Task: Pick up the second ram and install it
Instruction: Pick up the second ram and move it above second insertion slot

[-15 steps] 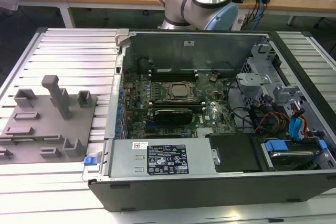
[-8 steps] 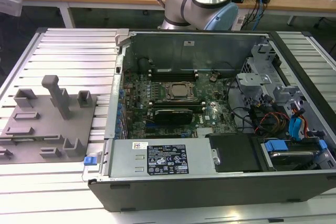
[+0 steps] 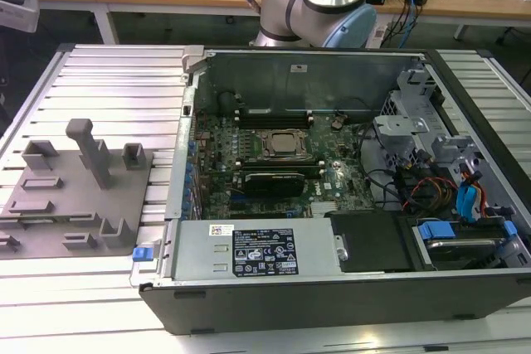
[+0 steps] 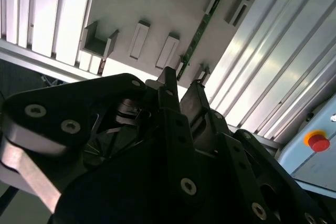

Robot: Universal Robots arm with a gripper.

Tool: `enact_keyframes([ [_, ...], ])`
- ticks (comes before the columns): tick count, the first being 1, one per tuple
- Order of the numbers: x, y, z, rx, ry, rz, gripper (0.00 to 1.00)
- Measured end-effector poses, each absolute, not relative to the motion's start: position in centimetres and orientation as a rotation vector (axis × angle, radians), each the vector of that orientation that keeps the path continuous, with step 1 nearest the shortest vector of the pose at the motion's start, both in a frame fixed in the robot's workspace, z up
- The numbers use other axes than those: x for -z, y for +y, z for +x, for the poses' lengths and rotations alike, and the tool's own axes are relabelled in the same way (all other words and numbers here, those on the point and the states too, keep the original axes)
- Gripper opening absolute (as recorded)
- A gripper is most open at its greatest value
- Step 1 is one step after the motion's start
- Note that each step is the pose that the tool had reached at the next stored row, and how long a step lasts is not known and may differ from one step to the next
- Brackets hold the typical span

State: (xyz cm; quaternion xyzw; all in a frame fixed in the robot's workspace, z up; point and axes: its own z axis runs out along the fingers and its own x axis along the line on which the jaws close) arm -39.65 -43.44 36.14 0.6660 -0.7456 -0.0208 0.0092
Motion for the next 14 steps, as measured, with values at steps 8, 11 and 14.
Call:
enact_keyframes([
  [8, -35.3, -43.4, -39.6, 0.065, -2.326, 2.084, 0.30],
  [11, -35.1, -43.4, -39.6, 0.065, -2.325, 2.084, 0.30],
  [14, -34.9, -43.4, -39.6, 0.065, -2.324, 2.085, 0.30],
])
